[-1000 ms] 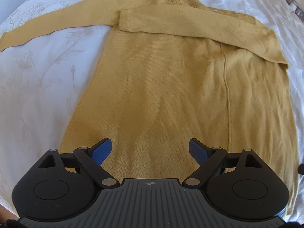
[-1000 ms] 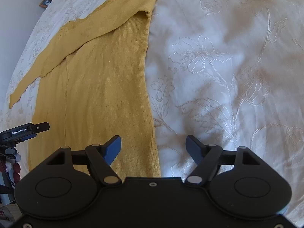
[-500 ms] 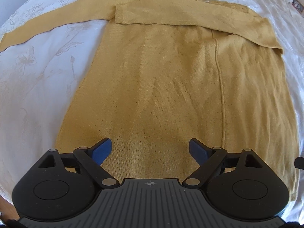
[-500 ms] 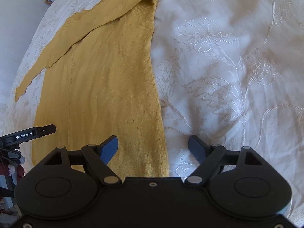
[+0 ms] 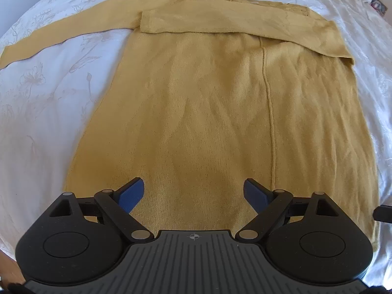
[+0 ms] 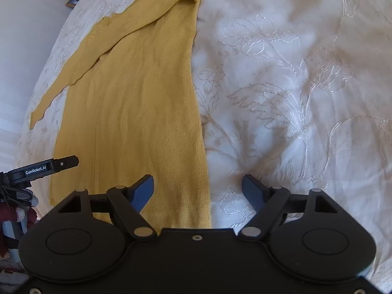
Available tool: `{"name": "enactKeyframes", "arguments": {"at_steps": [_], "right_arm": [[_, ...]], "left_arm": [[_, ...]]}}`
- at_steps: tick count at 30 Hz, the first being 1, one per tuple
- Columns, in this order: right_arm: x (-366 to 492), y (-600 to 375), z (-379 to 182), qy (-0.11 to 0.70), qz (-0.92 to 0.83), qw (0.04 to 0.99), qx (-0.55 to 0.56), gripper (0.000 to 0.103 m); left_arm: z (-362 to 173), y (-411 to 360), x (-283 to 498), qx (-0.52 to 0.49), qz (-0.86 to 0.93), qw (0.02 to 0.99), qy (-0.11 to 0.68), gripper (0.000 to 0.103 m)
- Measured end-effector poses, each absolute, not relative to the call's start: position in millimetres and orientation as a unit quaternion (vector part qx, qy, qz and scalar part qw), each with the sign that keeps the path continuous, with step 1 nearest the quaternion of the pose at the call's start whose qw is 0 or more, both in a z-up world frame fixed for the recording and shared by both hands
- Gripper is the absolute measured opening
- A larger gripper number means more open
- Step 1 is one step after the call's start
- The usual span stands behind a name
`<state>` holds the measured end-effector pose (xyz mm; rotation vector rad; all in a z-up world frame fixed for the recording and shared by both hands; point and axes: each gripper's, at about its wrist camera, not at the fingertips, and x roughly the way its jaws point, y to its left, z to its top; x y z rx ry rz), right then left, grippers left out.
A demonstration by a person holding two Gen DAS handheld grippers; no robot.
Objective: Fold small clothes
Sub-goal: 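Move the left tool to the other sleeve's cuff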
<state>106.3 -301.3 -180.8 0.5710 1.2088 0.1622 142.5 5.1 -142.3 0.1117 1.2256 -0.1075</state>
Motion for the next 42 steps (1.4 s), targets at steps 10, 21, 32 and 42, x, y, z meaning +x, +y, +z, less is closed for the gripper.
{"name": "enactKeyframes", "arguments": {"at_steps": [10, 21, 32, 42], "right_arm": [[104.2, -276.3, -163.6, 0.588, 0.105, 0.785, 0.165, 0.011], [110.1, -277.4, -146.0, 0.600, 0.070, 0.785, 0.136, 0.080], [163.1, -220.8, -97.4, 0.558, 0.022, 0.820, 0.125, 0.102], [237.1, -137.6, -78.2, 0.533, 0.056, 0.835, 0.126, 0.102]], "left_arm": [[-137.6, 11.8, 139.7, 0.035, -0.034, 0.820, 0.571, 0.089], [-120.0, 55.5, 162.7, -0.002, -0.017, 0.837, 0.547, 0.089], [-94.9, 152.7, 248.6, -0.060, 0.015, 0.869, 0.491, 0.089], [-94.8, 275.4, 325.3, -0.114, 0.097, 0.871, 0.468, 0.089]]}}
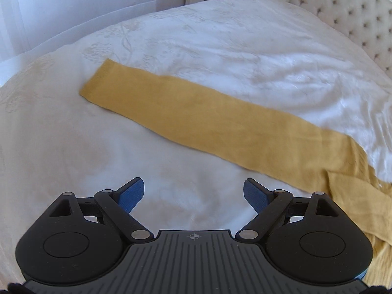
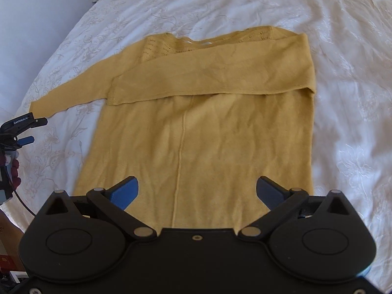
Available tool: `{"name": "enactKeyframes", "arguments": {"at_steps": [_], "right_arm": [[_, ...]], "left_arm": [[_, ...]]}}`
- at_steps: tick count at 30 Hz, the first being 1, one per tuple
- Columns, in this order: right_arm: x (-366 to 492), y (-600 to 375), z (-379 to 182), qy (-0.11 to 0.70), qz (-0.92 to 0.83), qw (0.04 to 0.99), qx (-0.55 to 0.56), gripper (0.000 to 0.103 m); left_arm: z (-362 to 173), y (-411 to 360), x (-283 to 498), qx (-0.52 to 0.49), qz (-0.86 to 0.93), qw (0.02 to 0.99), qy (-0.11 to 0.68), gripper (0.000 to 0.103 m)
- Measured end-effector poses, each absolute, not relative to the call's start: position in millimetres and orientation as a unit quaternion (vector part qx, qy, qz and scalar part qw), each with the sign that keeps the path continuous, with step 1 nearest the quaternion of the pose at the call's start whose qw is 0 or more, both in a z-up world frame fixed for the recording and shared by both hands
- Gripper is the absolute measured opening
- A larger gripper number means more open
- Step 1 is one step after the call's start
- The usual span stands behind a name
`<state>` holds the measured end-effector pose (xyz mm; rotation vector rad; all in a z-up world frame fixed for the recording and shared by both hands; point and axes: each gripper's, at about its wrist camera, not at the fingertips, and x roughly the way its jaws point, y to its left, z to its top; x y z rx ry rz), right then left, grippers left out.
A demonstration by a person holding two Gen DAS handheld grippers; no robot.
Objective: Fold small clothes
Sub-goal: 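Move the left tool to the other sleeve's cuff, then grasp the other sleeve cuff with the left tool and lift it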
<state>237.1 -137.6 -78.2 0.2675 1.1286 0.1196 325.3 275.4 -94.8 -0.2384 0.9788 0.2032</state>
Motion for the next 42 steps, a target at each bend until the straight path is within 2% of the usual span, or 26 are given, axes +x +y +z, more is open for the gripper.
{"name": "enactKeyframes", "arguments": {"at_steps": [10, 22, 23, 25, 26, 34, 42], "right_arm": [[284.4, -65.6, -74.6, 0.538, 0.089, 0.832, 0.102, 0.102], [309.0, -36.5, -81.4, 0.567, 0.105, 0.813, 0.084, 0.102], [309.9, -36.7, -81.4, 0.567, 0.105, 0.813, 0.082, 0.102], [311.3, -37.8, -81.5, 0.568, 0.105, 0.812, 0.081, 0.102], [311.8, -38.9, -81.3, 0.569, 0.105, 0.812, 0.080, 0.102], [302.9, -50.1, -82.5, 0.566, 0.115, 0.811, 0.087, 0.102], [277.5, -75.8, -91.1, 0.561, 0.144, 0.809, 0.100, 0.102]], "left_arm": [[-97.7, 371.3, 392.9, -0.069, 0.170, 0.876, 0.446, 0.088], [-130.8, 405.2, 419.7, -0.041, 0.166, 0.876, 0.450, 0.088], [-131.4, 404.8, 420.1, -0.041, 0.160, 0.877, 0.450, 0.084], [-129.6, 404.7, 420.9, -0.043, 0.146, 0.881, 0.447, 0.037], [-129.0, 405.3, 421.9, -0.050, 0.142, 0.878, 0.455, 0.007], [-88.9, 386.0, 414.2, -0.102, 0.118, 0.889, 0.430, 0.006], [-7.2, 293.6, 395.8, -0.127, 0.015, 0.916, 0.379, 0.006]]}}
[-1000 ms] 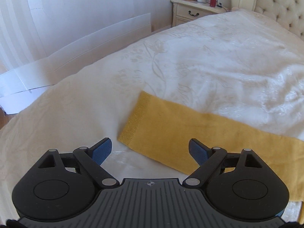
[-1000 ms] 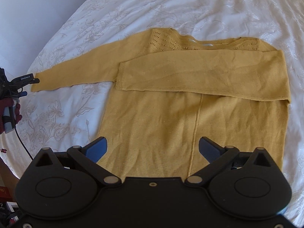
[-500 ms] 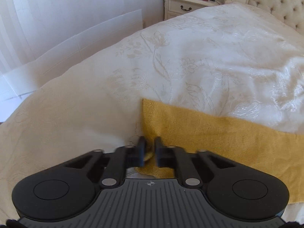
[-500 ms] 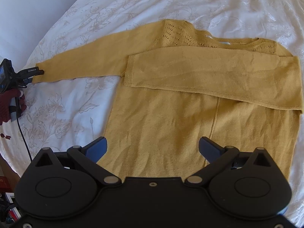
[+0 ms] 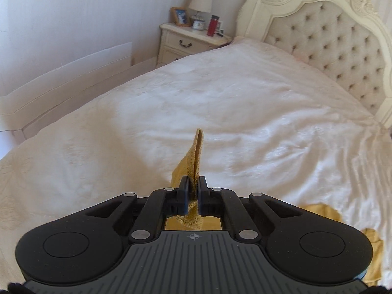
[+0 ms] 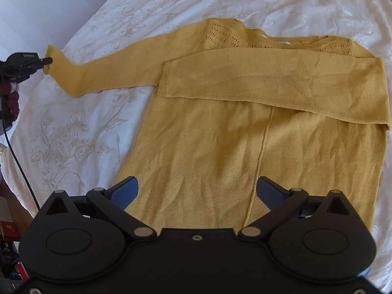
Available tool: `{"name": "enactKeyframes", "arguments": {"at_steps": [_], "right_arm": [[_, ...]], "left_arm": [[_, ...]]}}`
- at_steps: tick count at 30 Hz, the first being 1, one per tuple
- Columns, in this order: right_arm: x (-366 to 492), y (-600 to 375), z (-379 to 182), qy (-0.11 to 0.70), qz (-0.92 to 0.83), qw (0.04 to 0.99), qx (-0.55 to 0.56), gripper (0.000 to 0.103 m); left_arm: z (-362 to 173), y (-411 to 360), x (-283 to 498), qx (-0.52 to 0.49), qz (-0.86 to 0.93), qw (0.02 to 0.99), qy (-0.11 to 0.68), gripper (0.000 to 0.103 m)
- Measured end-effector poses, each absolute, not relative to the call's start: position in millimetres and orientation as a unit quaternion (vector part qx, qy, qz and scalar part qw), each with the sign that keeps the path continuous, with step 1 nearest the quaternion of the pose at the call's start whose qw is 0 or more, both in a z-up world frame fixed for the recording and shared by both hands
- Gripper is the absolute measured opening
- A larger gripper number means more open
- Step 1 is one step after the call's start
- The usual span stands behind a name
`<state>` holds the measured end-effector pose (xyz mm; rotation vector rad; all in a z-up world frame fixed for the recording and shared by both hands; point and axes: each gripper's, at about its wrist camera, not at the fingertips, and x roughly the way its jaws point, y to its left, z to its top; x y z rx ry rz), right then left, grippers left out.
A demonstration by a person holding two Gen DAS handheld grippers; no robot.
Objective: Fold small clothes
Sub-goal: 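Grasp the other sleeve cuff with the left tool and lift it, then lay the sleeve across the body with the left tool and release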
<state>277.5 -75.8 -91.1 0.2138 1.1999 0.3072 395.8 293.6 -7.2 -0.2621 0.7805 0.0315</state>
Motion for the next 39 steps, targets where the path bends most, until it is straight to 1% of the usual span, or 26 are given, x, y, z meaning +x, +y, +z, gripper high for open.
{"name": "enactKeyframes", "arguments": {"at_steps": [4, 10, 15, 20, 21, 22, 23, 24, 31, 39], "right_arm": [[260.5, -99.4, -92.8, 0.554, 0.158, 0.810, 0.106, 0.102], [234.1, -154.3, -87.9, 0.534, 0.155, 0.821, 0.130, 0.102], [218.8, -193.8, -87.9, 0.528, 0.150, 0.824, 0.141, 0.102], [210.1, -223.3, -87.6, 0.521, 0.135, 0.828, 0.157, 0.102], [208.7, -227.9, -87.0, 0.519, 0.131, 0.829, 0.161, 0.102], [208.2, -231.2, -87.2, 0.518, 0.128, 0.830, 0.165, 0.102], [208.1, -233.7, -87.6, 0.518, 0.125, 0.830, 0.168, 0.102], [208.3, -235.5, -88.3, 0.518, 0.122, 0.829, 0.170, 0.102], [222.6, -227.1, -89.0, 0.522, 0.119, 0.830, 0.159, 0.102], [271.8, -175.9, -75.3, 0.499, 0.142, 0.844, 0.135, 0.102]], "left_arm": [[21.6, 225.1, 392.4, -0.147, -0.040, 0.919, 0.364, 0.005], [38.7, 107.8, 388.8, -0.146, -0.123, 0.917, 0.351, 0.004], [22.5, 13.5, 383.2, -0.153, -0.173, 0.906, 0.356, 0.005], [-8.1, -49.1, 364.9, -0.111, -0.185, 0.899, 0.382, 0.006], [-14.8, -54.7, 360.3, -0.099, -0.182, 0.897, 0.390, 0.007], [-23.0, -56.9, 356.6, -0.090, -0.179, 0.896, 0.397, 0.013], [-31.7, -58.5, 350.2, -0.080, -0.171, 0.894, 0.408, 0.024], [-39.3, -56.1, 344.4, -0.074, -0.161, 0.892, 0.415, 0.028], [-86.2, -10.4, 310.6, -0.044, -0.087, 0.876, 0.472, 0.028], [-119.1, 49.2, 303.7, -0.008, -0.044, 0.867, 0.496, 0.030]]}}
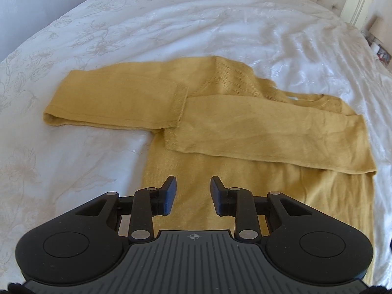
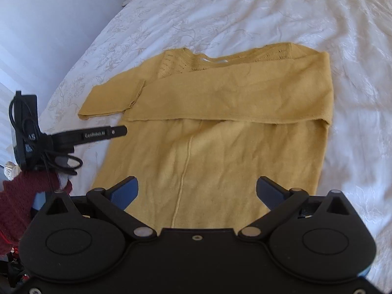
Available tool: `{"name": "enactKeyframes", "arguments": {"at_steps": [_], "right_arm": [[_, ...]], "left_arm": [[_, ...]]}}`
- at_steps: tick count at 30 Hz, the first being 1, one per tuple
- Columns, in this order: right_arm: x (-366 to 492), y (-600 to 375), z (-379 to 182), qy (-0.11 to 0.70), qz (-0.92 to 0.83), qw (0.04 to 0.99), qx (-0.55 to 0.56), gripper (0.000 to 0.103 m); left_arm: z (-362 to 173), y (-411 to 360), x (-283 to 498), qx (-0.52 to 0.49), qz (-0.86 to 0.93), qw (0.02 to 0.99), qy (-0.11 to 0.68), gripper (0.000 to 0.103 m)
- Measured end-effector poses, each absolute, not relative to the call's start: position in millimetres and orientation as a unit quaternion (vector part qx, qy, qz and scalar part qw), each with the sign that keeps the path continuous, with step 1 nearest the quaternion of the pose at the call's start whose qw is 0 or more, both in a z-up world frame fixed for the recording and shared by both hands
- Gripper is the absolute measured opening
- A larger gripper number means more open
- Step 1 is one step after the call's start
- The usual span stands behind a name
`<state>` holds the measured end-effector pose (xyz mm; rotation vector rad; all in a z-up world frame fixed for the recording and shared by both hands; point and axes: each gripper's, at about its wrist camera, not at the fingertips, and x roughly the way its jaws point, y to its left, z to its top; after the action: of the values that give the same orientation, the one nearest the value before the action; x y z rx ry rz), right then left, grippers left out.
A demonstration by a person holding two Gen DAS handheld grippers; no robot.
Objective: Fold small clothes
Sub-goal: 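Lay the sleeve across the body with the left tool and release, then grasp the yellow sleeve cuff with the right tool and lift it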
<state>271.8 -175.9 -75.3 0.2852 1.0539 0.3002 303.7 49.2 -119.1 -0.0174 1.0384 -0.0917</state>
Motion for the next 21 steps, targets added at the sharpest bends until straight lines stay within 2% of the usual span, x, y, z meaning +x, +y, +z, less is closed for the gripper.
{"name": "enactKeyframes", "arguments": {"at_steps": [4, 7, 10, 13, 17, 21], "right_arm": [[305.1, -141.7, -70.8, 0.487, 0.139, 0.854, 0.119, 0.100], [337.5, -118.5, -75.0, 0.492, 0.167, 0.844, 0.134, 0.081], [367.7, -97.5, -80.2, 0.493, 0.198, 0.833, 0.153, 0.075], [395.1, -72.7, -88.0, 0.497, 0.224, 0.825, 0.150, 0.074], [427.9, -44.3, -108.0, 0.520, 0.240, 0.805, 0.156, 0.067], [449.8, -24.6, -131.7, 0.542, 0.234, 0.792, 0.154, 0.066]], "left_arm": [[-136.8, 71.4, 304.2, -0.013, -0.041, 0.859, 0.510, 0.030], [-153.5, 87.7, 303.8, -0.026, -0.032, 0.847, 0.529, 0.031], [-164.0, 102.3, 301.1, -0.066, -0.035, 0.845, 0.530, 0.033], [-168.8, 110.1, 299.4, -0.089, -0.044, 0.845, 0.525, 0.035], [-170.0, 112.8, 296.5, -0.097, -0.060, 0.847, 0.519, 0.041], [-169.9, 114.7, 291.4, -0.097, -0.070, 0.850, 0.513, 0.042]]}}
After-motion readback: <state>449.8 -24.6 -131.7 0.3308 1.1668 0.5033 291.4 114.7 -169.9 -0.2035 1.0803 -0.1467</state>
